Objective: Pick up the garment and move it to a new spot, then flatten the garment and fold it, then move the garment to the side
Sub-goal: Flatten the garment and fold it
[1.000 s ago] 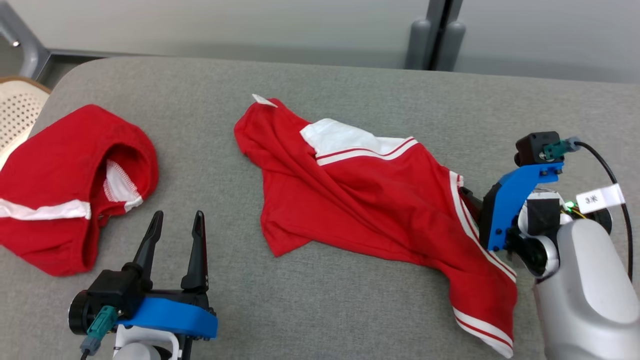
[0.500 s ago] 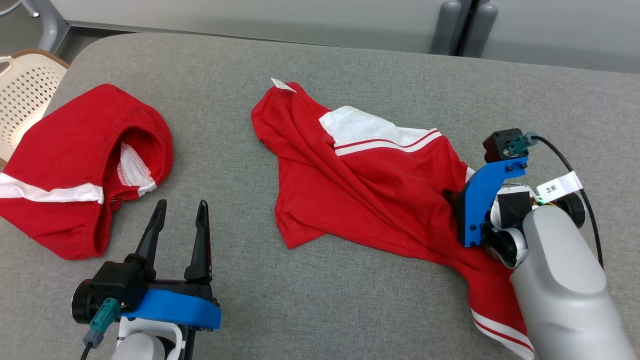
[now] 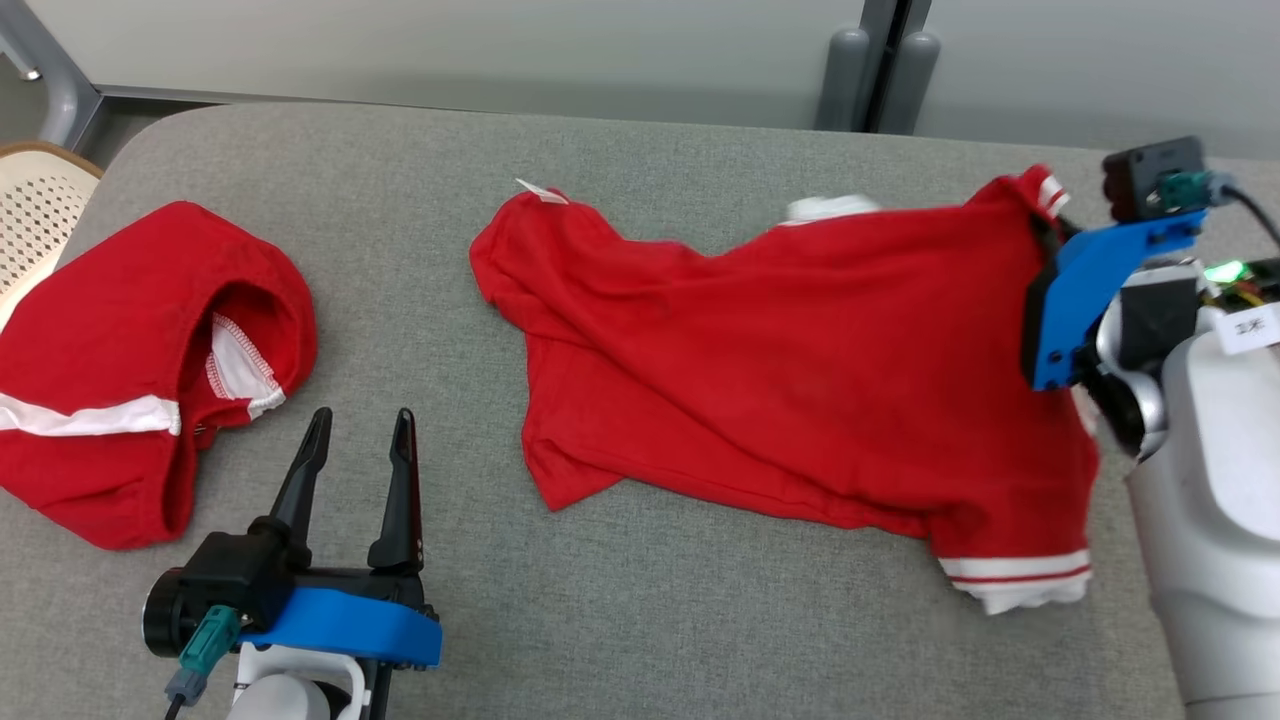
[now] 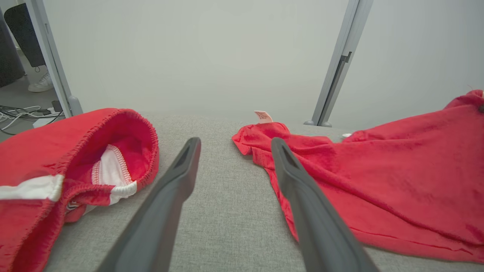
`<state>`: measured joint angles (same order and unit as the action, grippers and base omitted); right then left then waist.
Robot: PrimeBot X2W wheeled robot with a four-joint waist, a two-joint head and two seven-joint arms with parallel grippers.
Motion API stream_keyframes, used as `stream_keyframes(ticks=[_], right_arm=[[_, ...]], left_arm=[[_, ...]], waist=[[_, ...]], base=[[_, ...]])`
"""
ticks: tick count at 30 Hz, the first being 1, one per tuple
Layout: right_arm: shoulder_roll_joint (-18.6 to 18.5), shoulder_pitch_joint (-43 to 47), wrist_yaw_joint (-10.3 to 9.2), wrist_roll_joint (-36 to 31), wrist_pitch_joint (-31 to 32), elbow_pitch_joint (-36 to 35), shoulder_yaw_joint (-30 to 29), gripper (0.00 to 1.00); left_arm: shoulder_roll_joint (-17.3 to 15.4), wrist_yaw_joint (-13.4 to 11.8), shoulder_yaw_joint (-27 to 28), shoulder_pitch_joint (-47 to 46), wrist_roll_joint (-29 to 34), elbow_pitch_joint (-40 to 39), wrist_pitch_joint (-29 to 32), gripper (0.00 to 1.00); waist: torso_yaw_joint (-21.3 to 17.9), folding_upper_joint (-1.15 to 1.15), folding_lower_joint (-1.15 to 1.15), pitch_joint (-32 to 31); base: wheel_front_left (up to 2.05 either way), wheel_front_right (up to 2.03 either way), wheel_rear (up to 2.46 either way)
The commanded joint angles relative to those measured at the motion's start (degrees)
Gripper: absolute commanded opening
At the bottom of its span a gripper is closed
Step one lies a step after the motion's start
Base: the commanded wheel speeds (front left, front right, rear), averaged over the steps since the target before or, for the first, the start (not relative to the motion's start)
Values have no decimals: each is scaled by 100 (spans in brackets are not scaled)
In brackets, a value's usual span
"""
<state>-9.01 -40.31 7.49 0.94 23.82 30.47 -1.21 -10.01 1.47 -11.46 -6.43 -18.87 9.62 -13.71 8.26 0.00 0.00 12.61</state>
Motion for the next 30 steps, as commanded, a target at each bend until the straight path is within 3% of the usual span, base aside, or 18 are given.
stream_keyframes(ticks=[1, 10, 23, 24, 25, 30], right_arm=[[-91, -147, 1, -76, -27, -84, -6, 0], [-671, -888, 1, -239, -430, 93, 126, 0], [-793, -1970, 1, -666, -1605, 1066, 142, 0], [-766, -1996, 1, -703, -1607, 1186, 143, 38], [-748, -2035, 1, -719, -1620, 1299, 126, 100], [-623, -1959, 1, -590, -1632, 1832, 124, 100]], left_arm=[[-6, -34, -18, -32, -11, -34, 3, 100], [24, 40, -147, -210, 18, -88, -20, 100], [102, 138, -259, -524, 28, -6, -105, 100], [107, 143, -261, -541, 30, 3, -104, 100], [114, 139, -260, -559, 32, 16, -111, 100], [109, 99, -212, -572, 29, 84, -125, 100]], waist=[[12, 0, 0, 17], [250, 0, 0, 364], [695, 0, 0, 786], [709, 0, 0, 798], [717, 0, 0, 807], [657, 0, 0, 749]], base=[[0, 0, 0], [0, 0, 0], [0, 0, 0], [0, 0, 0], [0, 0, 0], [0, 0, 0]])
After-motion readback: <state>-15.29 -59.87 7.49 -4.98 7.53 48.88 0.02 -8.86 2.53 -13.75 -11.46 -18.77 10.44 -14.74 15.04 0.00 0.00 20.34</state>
